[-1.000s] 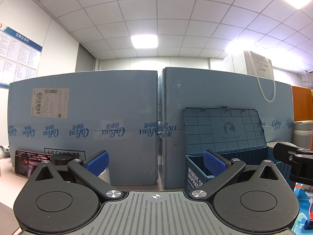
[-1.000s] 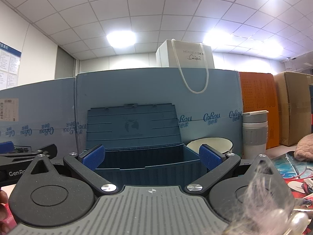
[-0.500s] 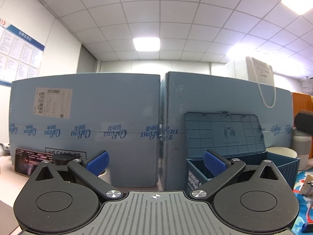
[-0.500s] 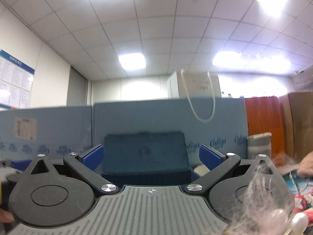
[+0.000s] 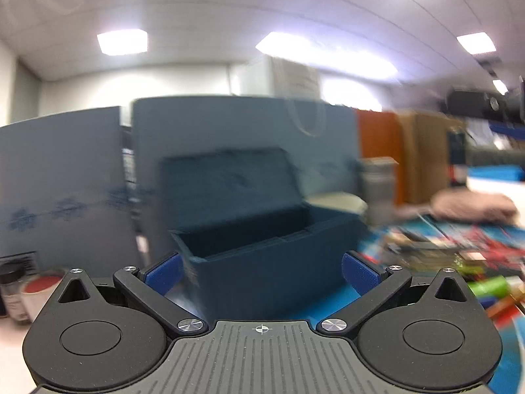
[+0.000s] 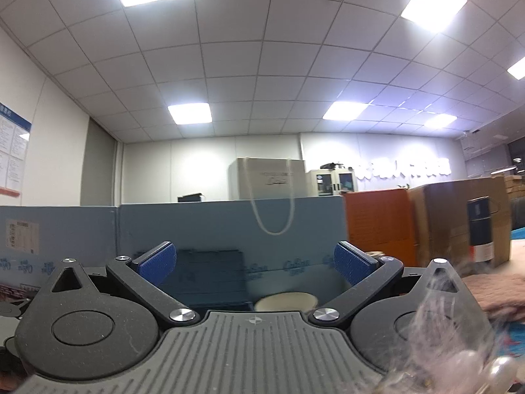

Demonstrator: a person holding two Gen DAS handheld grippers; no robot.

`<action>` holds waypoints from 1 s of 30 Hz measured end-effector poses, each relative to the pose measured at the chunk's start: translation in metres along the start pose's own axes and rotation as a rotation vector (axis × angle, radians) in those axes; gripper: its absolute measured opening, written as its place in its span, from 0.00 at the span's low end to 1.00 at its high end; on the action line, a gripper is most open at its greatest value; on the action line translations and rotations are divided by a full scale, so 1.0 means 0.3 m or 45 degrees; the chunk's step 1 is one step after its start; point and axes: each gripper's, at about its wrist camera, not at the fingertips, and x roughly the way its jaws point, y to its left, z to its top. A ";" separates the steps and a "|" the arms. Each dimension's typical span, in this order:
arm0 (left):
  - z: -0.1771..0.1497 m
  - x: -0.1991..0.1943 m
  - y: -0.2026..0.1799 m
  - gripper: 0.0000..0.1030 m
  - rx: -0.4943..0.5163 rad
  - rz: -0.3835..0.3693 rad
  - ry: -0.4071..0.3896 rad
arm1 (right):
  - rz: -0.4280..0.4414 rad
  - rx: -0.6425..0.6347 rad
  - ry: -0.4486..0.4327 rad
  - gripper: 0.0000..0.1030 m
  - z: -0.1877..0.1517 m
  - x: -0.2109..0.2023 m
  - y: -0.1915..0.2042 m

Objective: Organize rigid objects
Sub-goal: 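Swing the right tool down to the mat and grasp the orange pen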

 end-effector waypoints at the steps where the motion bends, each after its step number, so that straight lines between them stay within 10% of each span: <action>1: 0.004 0.003 -0.025 1.00 0.032 -0.035 0.032 | -0.005 -0.003 0.018 1.00 0.003 -0.016 -0.022; 9: 0.018 0.034 -0.130 1.00 0.030 -0.490 0.241 | -0.063 -0.026 0.212 1.00 -0.018 -0.135 -0.202; 18: 0.037 0.088 -0.304 0.98 0.248 -0.746 0.346 | -0.144 0.296 0.455 1.00 -0.114 -0.194 -0.385; 24: 0.006 0.160 -0.389 0.55 0.406 -0.926 0.560 | -0.007 0.693 0.637 1.00 -0.179 -0.177 -0.465; 30: 0.017 0.232 -0.424 0.51 0.404 -1.044 0.656 | 0.099 0.888 0.737 1.00 -0.221 -0.120 -0.485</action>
